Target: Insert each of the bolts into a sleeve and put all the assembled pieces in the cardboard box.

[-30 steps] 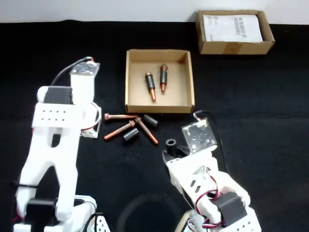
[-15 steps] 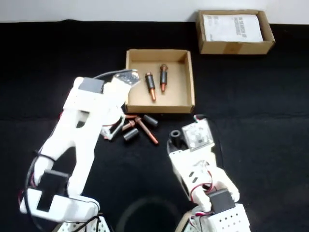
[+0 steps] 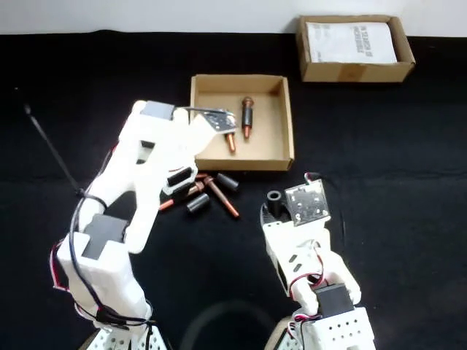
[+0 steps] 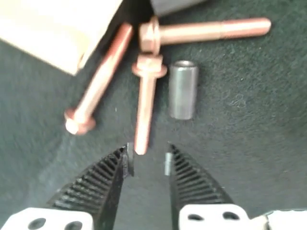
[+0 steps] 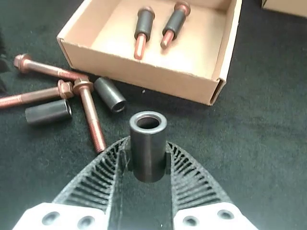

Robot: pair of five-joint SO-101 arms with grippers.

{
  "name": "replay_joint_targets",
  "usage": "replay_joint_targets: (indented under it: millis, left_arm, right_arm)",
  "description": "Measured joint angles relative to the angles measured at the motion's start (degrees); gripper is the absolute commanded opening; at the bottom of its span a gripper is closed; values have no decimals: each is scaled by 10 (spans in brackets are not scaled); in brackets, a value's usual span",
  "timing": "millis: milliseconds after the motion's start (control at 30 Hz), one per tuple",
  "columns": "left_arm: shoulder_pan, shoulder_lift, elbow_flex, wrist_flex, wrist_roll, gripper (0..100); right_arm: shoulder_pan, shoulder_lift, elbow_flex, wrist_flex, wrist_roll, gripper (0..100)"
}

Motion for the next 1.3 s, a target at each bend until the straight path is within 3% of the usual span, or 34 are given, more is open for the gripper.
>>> replay_joint_targets:
  millis: [300,533,900,1067,1300]
  left_arm:
    - [39,97,-106,0,-68,181]
    - [40,178,-176,2,-69,181]
    - [28,195,-183,11,-44,180]
    - [16,222,-185,11,3,18]
    - [12,244,-200,13,18,8]
  right_arm:
    - [0,0,1,-9,0,7]
    - [6,0,1,-9,0,7]
    - [25,0,1,-9,2,7]
    - [25,0,1,-9,2,7]
    - [25,0,1,-9,2,7]
